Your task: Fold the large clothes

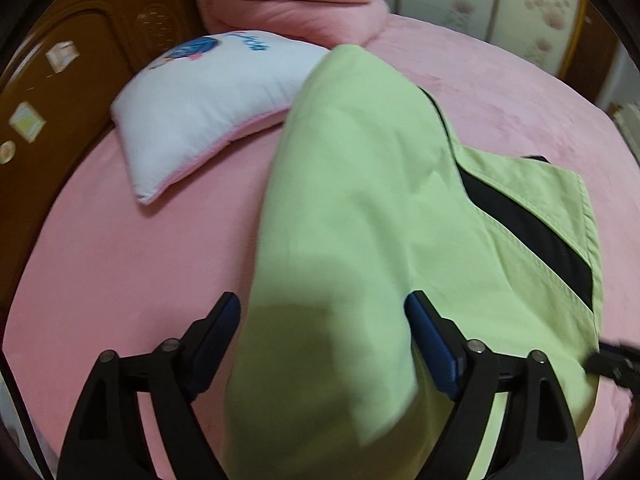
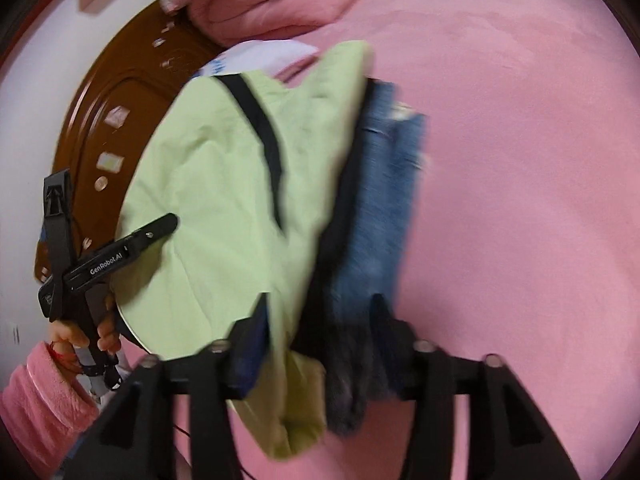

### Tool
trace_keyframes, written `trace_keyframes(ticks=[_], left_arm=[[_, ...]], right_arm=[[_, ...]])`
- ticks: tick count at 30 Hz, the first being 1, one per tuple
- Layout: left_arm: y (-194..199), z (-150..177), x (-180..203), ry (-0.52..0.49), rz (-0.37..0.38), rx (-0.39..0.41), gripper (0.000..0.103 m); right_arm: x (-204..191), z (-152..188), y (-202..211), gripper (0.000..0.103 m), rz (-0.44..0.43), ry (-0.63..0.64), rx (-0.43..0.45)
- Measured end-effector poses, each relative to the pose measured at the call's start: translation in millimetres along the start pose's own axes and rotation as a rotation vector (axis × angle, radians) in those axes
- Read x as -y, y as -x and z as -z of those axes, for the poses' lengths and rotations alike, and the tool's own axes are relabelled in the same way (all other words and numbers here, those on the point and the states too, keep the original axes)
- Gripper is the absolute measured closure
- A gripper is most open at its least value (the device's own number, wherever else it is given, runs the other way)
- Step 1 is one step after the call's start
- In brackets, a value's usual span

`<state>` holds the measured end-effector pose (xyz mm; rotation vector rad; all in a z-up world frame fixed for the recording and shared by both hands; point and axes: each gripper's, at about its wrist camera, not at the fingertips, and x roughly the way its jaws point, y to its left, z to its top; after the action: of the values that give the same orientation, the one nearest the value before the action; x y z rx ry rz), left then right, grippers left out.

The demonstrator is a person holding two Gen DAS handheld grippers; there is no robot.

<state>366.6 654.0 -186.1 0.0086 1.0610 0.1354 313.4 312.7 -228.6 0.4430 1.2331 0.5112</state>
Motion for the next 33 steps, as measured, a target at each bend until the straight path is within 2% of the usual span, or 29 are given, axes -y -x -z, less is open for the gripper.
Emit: trace_keyframes(ticks=[2,5,9,11,13,15,18,21,22,25,27,30,33], left_arm=[[11.5,8.1,6.0,0.04,-0.058,0.02,0.017],[39.4,32.7,20.3,0.087,-0.162,0.065,0.017],[77.8,72.7,51.5,0.144,-0.381,0.176,0.015],[94.0,101.1,73.7,0.179,-0.464,0.176,0.015],[104.4,128.4,93.0,0.213,-0.509,0.128,0.015],[111.8,161.1,120.4,0.254,-0.492,0.052,0.015],[120.2,202.8,160.0,0.275,-0.447,-0.052,0.014],[132.4,252.3,221.0,0.208,-0.396,-0.192,0.015],[136.1,261.5,238.6,0.171,-0.377,-0.211,0.015],[157.2,304.2,310.7,0.045,-0.315,-0.274,0.014],[175.7,329.5,356.1,-0.009,-0.285,-0.297,0.015],[197.6,349.5,417.3,-0.066,-0.225,-0.323,0.015],[217.3,356.4,479.3,-0.103,-0.153,-0.331,0.015]], right_arm=[[15.7,15.5,12.6,0.041,0.008,-0.048,-0.017],[43.4,46.2,33.1,0.04,0.089,-0.081,-0.076],[94.2,101.5,74.0,0.039,0.189,-0.127,-0.13],[124.0,134.4,99.6,0.03,0.248,-0.176,-0.144],[149.9,164.1,123.7,0.027,0.294,-0.24,-0.145],[178.3,196.5,152.6,0.026,0.344,-0.329,-0.14],[223.0,247.0,204.0,0.018,0.43,-0.507,-0.088],[255.2,278.3,243.5,0.012,0.473,-0.631,-0.034],[270.7,290.4,260.5,0.012,0.487,-0.669,-0.013],[302.1,310.6,293.0,0.011,0.509,-0.687,0.019],[324.5,322.6,311.5,0.011,0.524,-0.674,0.003],[362.0,340.2,343.5,0.011,0.549,-0.66,-0.053],[396.3,356.4,380.6,0.01,0.541,-0.666,-0.049]])
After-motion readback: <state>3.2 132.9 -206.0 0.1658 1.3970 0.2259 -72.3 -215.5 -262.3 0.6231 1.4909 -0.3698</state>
